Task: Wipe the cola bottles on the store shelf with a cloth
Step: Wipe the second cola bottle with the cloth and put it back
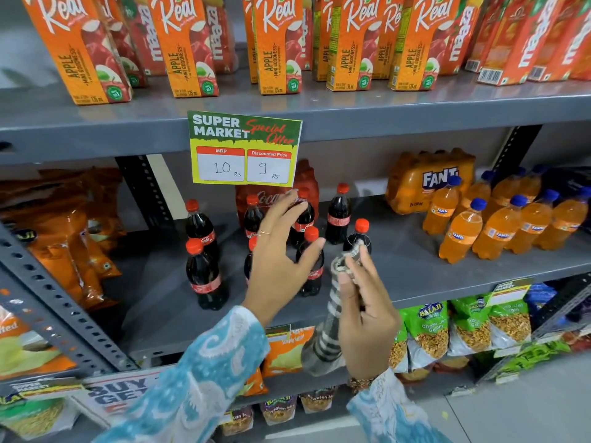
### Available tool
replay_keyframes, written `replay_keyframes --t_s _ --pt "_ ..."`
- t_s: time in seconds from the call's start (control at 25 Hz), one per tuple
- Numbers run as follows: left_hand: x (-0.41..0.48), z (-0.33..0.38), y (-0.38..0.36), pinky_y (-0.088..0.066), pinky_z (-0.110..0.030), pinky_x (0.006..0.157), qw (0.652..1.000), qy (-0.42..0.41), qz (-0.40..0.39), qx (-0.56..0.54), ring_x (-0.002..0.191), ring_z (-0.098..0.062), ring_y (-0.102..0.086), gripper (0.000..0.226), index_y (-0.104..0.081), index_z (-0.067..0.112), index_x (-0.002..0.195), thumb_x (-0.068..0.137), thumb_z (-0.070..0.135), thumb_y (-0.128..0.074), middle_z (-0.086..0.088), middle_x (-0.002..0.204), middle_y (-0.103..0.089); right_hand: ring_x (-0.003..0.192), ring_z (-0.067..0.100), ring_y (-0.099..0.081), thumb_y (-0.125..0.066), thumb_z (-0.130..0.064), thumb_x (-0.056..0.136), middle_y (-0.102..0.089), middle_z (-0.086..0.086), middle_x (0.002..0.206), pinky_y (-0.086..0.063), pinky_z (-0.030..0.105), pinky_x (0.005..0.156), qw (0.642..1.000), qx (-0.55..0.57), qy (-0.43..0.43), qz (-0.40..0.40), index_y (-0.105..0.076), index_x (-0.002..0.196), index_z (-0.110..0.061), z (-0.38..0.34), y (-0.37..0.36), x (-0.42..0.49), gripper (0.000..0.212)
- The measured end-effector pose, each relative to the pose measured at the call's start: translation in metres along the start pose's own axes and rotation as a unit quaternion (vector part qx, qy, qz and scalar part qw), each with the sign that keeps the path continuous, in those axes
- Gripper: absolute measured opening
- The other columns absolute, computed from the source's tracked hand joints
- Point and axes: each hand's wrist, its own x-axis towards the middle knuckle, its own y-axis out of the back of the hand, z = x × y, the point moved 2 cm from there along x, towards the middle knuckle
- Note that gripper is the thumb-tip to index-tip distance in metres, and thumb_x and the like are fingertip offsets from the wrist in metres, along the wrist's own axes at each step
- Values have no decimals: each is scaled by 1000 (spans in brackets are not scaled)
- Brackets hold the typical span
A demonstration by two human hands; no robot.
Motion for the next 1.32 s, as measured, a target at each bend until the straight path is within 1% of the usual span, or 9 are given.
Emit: replay_keyframes --t_s 0.12,0.32,0.52,0.64,0.84,0.96,1.08,1.16,1.32 --pt "0 -7 -37 -22 -19 111 978 147 -86 -123 137 -3 -27 73 -32 21 141 79 27 -70 7 148 -33 117 11 -59 -55 -20 93 -59 14 129 -49 19 93 999 -36 -1 40 -61 116 -9 6 23 17 27" --pt "29 -60 -72 -25 -28 111 934 300 -163 -103 137 -12 -32 88 -18 22 147 77 26 -71 5 149 -36 116 19 -61 -56 -17 92 -59 16 128 -52 24 92 996 -82 16 26 -64 113 -4 17 45 21 27" --pt "30 -72 -81 -33 -24 104 906 300 -265 -138 123 -6 -47 62 -41 15 138 81 13 -67 6 125 -60 111 26 -64 -57 -16 90 -60 17 125 -54 22 89 996 -89 30 -6 -66 110 -3 24 42 11 25" --pt "30 -70 -75 -38 -33 107 921 281 -230 -141 115 -7 -55 35 -63 17 116 82 21 -67 1 122 -63 114 24 -62 -56 -18 93 -60 16 126 -50 17 92 997 -63 28 -36 -64 113 -7 22 33 2 24" --pt "30 -38 -35 -46 -27 97 917 289 -113 -250 99 -9 -67 20 -67 23 102 82 22 -65 8 81 -76 107 18 -66 -55 -37 95 -58 -8 132 -54 20 83 999 -17 -18 -35 -63 115 -10 15 26 -8 34" --pt "31 -17 -12 -47 -32 96 872 295 -108 -376 103 -21 -66 13 -73 21 87 80 26 -64 -1 89 -76 124 16 -54 -63 -36 88 -50 -15 137 -50 29 95 996 70 -62 -16 -50 109 -19 -2 23 3 31" --pt "28 -10 -10 -53 -30 82 845 334 -145 -391 86 -20 -70 16 -70 18 64 74 31 -68 -3 81 -75 124 23 -51 -69 -24 85 -49 7 126 -47 32 99 998 10 58 -13 -52 99 -13 -24 6 30 25" --pt "29 -11 -13 -51 -31 73 814 399 -149 -395 71 -19 -64 14 -68 16 69 67 29 -74 -7 75 -69 122 29 -53 -68 -21 86 -55 17 120 -47 33 100 989 -58 126 -48 -60 98 -5 -27 -18 40 21" --pt "32 -15 -13 -53 -30 65 734 482 -133 -459 69 -19 -62 33 -67 9 80 64 36 -78 -8 78 -66 126 36 -50 -52 -26 98 -59 19 128 -52 50 91 949 -224 180 -131 -66 113 -2 -10 -41 18 32"
